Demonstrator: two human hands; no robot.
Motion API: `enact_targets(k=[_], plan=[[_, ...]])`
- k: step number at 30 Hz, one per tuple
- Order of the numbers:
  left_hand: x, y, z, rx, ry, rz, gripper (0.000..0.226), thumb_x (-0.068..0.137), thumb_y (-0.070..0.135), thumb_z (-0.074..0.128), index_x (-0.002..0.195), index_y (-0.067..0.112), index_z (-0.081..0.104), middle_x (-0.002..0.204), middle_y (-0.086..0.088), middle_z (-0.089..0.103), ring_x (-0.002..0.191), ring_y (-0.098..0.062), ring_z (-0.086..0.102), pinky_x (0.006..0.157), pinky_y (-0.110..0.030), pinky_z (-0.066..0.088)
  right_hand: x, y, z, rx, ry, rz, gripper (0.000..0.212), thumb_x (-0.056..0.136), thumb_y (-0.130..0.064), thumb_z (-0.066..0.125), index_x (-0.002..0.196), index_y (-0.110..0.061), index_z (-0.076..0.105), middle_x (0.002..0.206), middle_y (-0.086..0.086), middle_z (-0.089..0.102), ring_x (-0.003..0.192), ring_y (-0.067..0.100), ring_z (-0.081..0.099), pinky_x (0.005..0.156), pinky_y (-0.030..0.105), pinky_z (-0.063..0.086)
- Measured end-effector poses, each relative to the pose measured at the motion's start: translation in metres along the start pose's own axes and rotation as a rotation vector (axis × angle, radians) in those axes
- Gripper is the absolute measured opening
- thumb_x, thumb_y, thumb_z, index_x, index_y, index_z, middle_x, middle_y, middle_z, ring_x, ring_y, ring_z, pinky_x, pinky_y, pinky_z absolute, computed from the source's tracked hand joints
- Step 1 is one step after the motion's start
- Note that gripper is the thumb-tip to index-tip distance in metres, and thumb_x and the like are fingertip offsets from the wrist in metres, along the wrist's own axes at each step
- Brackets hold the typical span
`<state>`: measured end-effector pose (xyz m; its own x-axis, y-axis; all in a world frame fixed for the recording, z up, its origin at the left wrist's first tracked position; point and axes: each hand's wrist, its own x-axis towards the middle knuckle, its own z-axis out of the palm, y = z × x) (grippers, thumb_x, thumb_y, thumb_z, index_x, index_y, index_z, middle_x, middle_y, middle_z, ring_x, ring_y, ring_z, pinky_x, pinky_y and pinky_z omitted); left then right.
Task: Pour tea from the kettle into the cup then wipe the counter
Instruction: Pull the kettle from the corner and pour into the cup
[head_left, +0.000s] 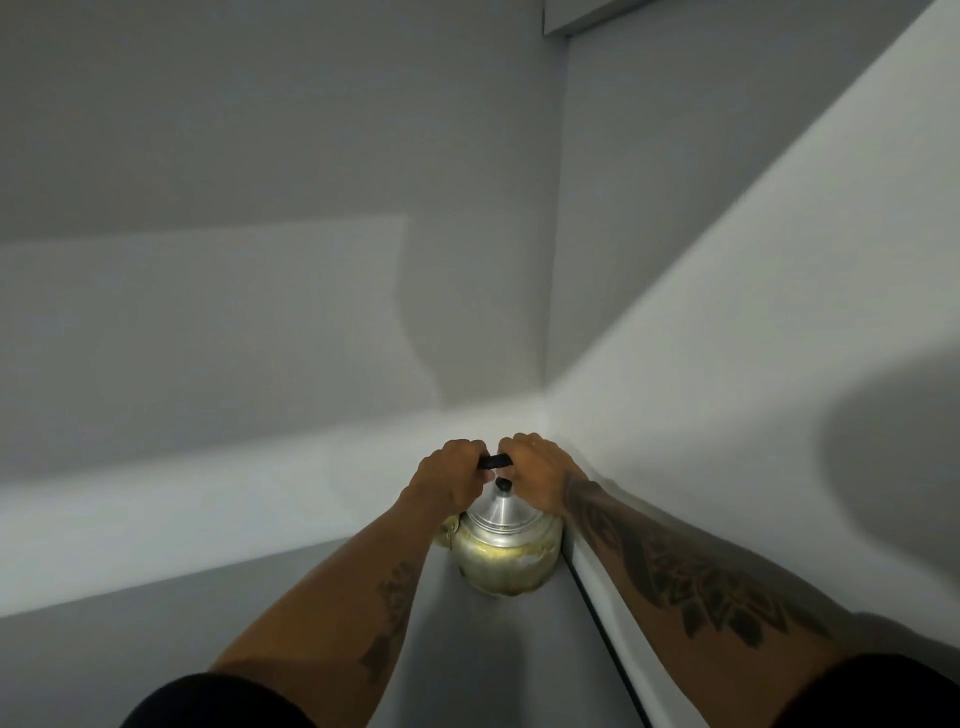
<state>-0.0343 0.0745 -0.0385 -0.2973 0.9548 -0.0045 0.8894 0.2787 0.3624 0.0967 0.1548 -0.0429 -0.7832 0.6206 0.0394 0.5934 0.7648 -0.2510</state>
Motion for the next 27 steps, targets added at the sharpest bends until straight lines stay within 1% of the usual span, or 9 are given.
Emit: enact_targets(k=[3, 5, 8, 11, 15, 18, 22, 25, 27], plan=[[-0.006, -0.005, -0.002, -0.043, -0.027, 0.008, 0.019, 0.091, 0.026, 0.059, 0.105, 0.014, 0.062, 0.104, -0.006, 0.064, 0.09, -0.025, 0.06, 0.076, -0.034, 0.046, -0.002, -0.004, -0.007, 0.061, -0.065, -0.027, 0.002, 0.084, -0.017, 0.049, 0.086, -0.015, 0.05, 0.093, 0.008, 0.058, 0.081, 0.025, 0.053, 0.065, 0.033, 0.041], [-0.013, -0.008, -0.005, -0.059, -0.032, 0.015, 0.019, 0.091, 0.027, 0.06, 0.104, 0.014, 0.062, 0.102, -0.006, 0.064, 0.087, -0.023, 0.057, 0.074, -0.033, 0.043, -0.005, -0.008, -0.009, 0.086, -0.09, -0.051, 0.003, 0.084, -0.016, 0.048, 0.082, -0.017, 0.048, 0.088, 0.007, 0.059, 0.078, 0.024, 0.054, 0.062, 0.032, 0.041], [-0.028, -0.014, -0.011, -0.093, -0.033, 0.025, 0.019, 0.09, 0.028, 0.06, 0.104, 0.015, 0.063, 0.1, -0.004, 0.063, 0.085, -0.022, 0.056, 0.076, -0.034, 0.045, -0.013, -0.018, -0.011, 0.142, -0.086, -0.073, 0.005, 0.084, -0.015, 0.048, 0.08, -0.016, 0.05, 0.081, 0.004, 0.057, 0.071, 0.021, 0.051, 0.059, 0.027, 0.037], [-0.048, -0.021, -0.027, -0.147, -0.024, 0.037, 0.017, 0.087, 0.028, 0.064, 0.101, 0.018, 0.067, 0.093, 0.0, 0.063, 0.087, -0.023, 0.06, 0.081, -0.039, 0.052, -0.024, -0.032, -0.014, 0.19, -0.03, -0.115, 0.007, 0.085, -0.015, 0.05, 0.082, -0.013, 0.056, 0.079, 0.005, 0.06, 0.072, 0.021, 0.054, 0.061, 0.027, 0.04], [-0.087, -0.035, -0.052, -0.218, 0.026, 0.072, 0.019, 0.083, 0.023, 0.072, 0.101, 0.019, 0.072, 0.095, -0.004, 0.071, 0.089, -0.023, 0.064, 0.085, -0.042, 0.055, -0.043, -0.062, -0.024, 0.235, 0.005, -0.175, 0.007, 0.086, -0.021, 0.058, 0.084, -0.016, 0.062, 0.075, -0.001, 0.062, 0.07, 0.018, 0.057, 0.059, 0.022, 0.04], [-0.125, -0.047, -0.07, -0.274, 0.057, 0.07, 0.023, 0.08, 0.023, 0.075, 0.103, 0.019, 0.074, 0.095, -0.004, 0.073, 0.089, -0.02, 0.065, 0.084, -0.035, 0.054, -0.061, -0.091, -0.028, 0.308, 0.013, -0.223, 0.005, 0.086, -0.019, 0.062, 0.086, -0.016, 0.066, 0.076, 0.0, 0.063, 0.069, 0.015, 0.057, 0.06, 0.021, 0.04], [-0.184, -0.063, -0.084, -0.352, 0.12, 0.066, 0.028, 0.078, 0.024, 0.077, 0.106, 0.018, 0.073, 0.09, -0.002, 0.072, 0.078, -0.01, 0.061, 0.072, -0.015, 0.045, -0.088, -0.135, -0.03, 0.391, 0.005, -0.286, 0.015, 0.087, -0.015, 0.065, 0.101, -0.013, 0.07, 0.087, 0.001, 0.069, 0.077, 0.013, 0.061, 0.068, 0.022, 0.046], [-0.224, -0.076, -0.085, -0.439, 0.174, 0.032, 0.027, 0.077, 0.025, 0.078, 0.103, 0.02, 0.074, 0.085, -0.006, 0.071, 0.071, -0.007, 0.057, 0.069, -0.015, 0.044, -0.106, -0.162, -0.026, 0.44, -0.015, -0.336, 0.022, 0.085, -0.013, 0.067, 0.107, -0.015, 0.07, 0.093, -0.003, 0.071, 0.084, 0.007, 0.063, 0.075, 0.016, 0.048], [-0.248, -0.083, -0.084, -0.477, 0.207, 0.016, 0.027, 0.076, 0.025, 0.078, 0.102, 0.02, 0.074, 0.082, -0.003, 0.07, 0.068, -0.005, 0.057, 0.067, -0.015, 0.045, -0.116, -0.176, -0.023, 0.463, -0.03, -0.366, 0.025, 0.085, -0.014, 0.068, 0.11, -0.016, 0.07, 0.097, -0.003, 0.071, 0.089, 0.01, 0.065, 0.081, 0.021, 0.051]])
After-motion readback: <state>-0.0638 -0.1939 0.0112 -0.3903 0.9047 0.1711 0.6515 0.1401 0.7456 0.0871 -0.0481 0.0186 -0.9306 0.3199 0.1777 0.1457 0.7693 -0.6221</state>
